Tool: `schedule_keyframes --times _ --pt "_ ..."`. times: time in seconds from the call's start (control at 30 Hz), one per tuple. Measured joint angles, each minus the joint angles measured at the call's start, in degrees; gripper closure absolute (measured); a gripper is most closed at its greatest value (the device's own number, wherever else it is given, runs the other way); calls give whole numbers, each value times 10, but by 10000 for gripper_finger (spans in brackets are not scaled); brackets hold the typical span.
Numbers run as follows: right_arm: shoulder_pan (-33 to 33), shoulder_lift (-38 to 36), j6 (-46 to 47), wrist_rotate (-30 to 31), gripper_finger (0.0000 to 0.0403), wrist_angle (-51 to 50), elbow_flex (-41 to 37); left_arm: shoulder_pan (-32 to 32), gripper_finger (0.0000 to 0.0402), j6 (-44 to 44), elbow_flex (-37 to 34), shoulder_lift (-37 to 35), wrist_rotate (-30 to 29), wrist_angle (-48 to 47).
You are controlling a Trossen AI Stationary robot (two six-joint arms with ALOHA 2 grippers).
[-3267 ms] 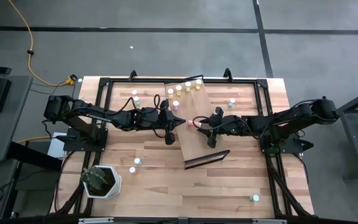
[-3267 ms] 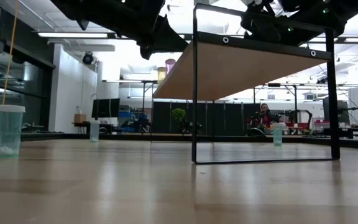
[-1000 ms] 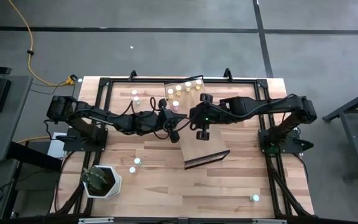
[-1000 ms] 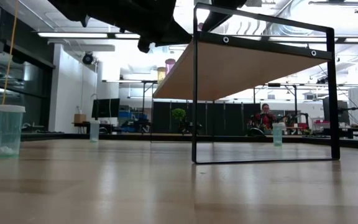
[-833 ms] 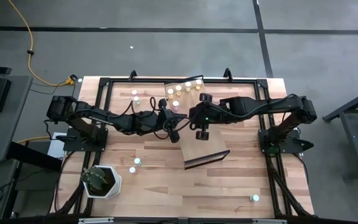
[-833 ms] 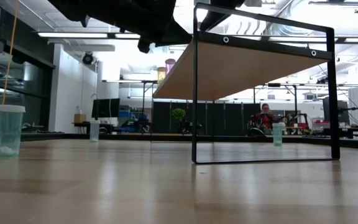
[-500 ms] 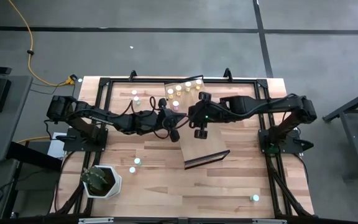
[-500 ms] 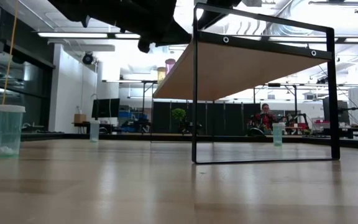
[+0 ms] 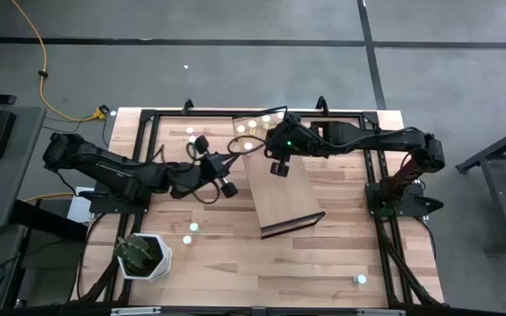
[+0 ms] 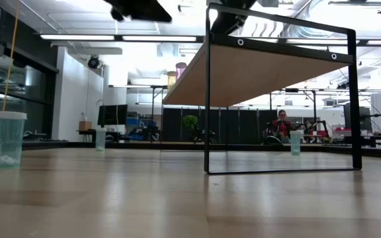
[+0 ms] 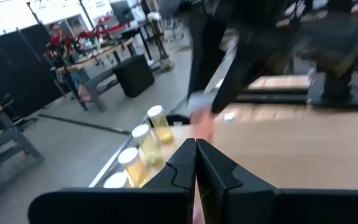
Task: Pick and place medicine bottles onto shelf by color
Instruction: Put the pink pill bottle on the shelf
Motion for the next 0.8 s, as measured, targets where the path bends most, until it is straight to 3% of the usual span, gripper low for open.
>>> schedule_keyframes --times 0.4,0.8 --pt "-17 57 -20 -6 293 15 0 -14 402 -24 -113 -159 73 64" --pt "-18 57 20 -46 293 12 0 -10 401 -39 -121 -177 85 63"
